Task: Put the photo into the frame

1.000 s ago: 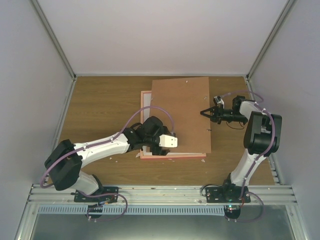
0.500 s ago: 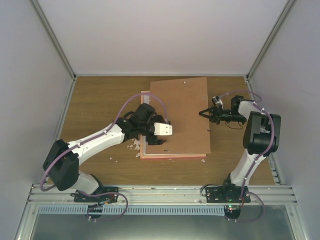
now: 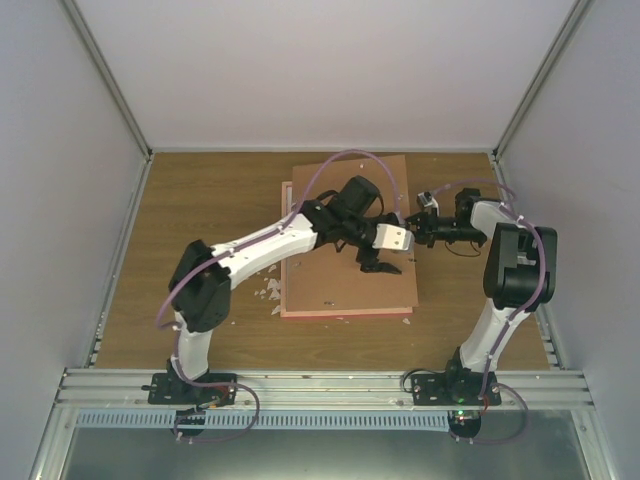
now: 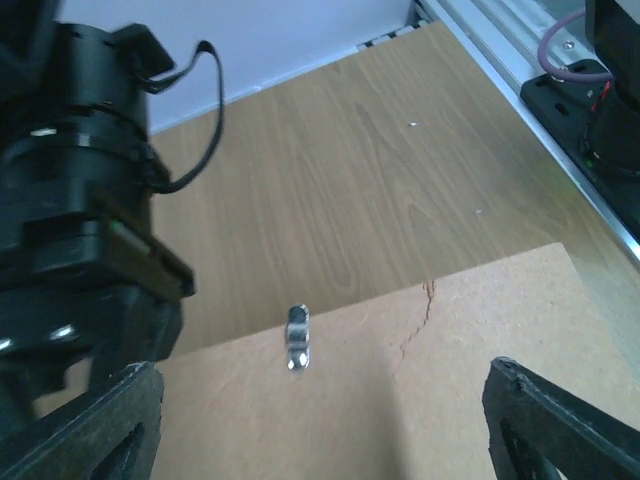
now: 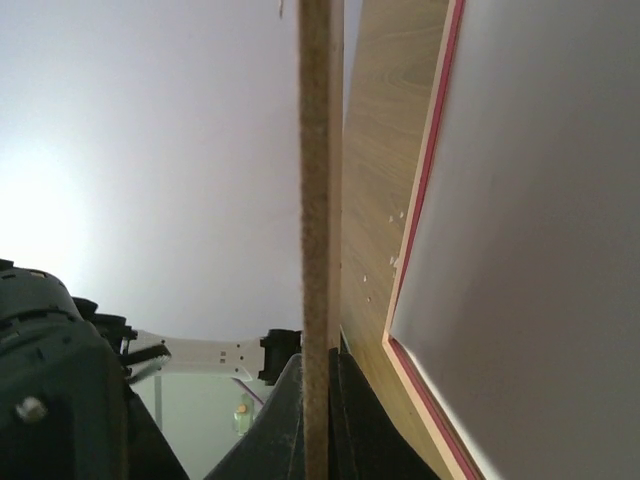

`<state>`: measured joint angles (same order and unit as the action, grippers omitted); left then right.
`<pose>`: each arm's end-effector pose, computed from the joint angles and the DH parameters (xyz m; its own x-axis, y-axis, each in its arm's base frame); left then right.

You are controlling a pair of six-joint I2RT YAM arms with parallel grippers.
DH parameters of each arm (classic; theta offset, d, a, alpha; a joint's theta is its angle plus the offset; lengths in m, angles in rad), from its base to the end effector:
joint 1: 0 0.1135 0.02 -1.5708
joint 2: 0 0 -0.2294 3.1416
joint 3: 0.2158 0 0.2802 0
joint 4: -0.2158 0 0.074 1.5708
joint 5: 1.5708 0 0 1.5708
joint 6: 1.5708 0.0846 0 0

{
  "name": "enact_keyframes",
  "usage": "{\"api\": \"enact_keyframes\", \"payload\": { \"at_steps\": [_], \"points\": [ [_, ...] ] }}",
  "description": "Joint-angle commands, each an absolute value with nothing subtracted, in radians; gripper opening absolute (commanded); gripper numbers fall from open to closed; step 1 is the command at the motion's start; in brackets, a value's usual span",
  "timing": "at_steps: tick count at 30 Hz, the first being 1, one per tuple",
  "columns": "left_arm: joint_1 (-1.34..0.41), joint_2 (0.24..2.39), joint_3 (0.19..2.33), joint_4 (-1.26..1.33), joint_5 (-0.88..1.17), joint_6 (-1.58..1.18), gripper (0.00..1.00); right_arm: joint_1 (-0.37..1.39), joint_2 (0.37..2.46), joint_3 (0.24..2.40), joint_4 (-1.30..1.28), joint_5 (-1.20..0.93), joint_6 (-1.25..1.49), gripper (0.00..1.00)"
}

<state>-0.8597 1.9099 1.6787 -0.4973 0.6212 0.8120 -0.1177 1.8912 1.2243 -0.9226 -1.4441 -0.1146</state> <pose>0.2779 -0.3981 0.2305 0.3538 0.4934 -0.7946 0.9342 -0.2273 0.2749 0.3503 0.0431 0.1244 -0.9902 0.1026 -0.0948 -0.0805 0.1359 0.9874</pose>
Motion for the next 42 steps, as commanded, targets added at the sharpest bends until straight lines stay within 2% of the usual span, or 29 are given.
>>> {"api": "enact_keyframes", "payload": {
  "at_steps": [1, 8, 20, 29, 42],
  "points": [
    [-0.879, 2.000, 1.790, -0.554, 0.665, 0.803, 0.87, -0.102, 1.878, 1.243, -0.885, -1.523, -0.074, 0.01],
    [-0.904, 2.102, 1.912, -0.608, 0.675, 0.822, 0.87, -0.088, 1.878, 1.238, -0.874, -1.514, -0.063, 0.01],
    [-0.917, 2.169, 1.955, -0.769, 0.714, 0.902, 0.85, -0.087, 1.877, 1.238, -0.869, -1.511, -0.051, 0.01],
    [-0.930, 2.169, 1.948, -0.876, 0.679, 0.995, 0.76, -0.086, 1.888, 1.239, -0.879, -1.516, -0.063, 0.01],
    [-0.911, 2.106, 1.866, -0.899, 0.590, 1.072, 0.65, -0.087, 1.881, 1.238, -0.916, -1.520, -0.110, 0.00]
  ]
}}
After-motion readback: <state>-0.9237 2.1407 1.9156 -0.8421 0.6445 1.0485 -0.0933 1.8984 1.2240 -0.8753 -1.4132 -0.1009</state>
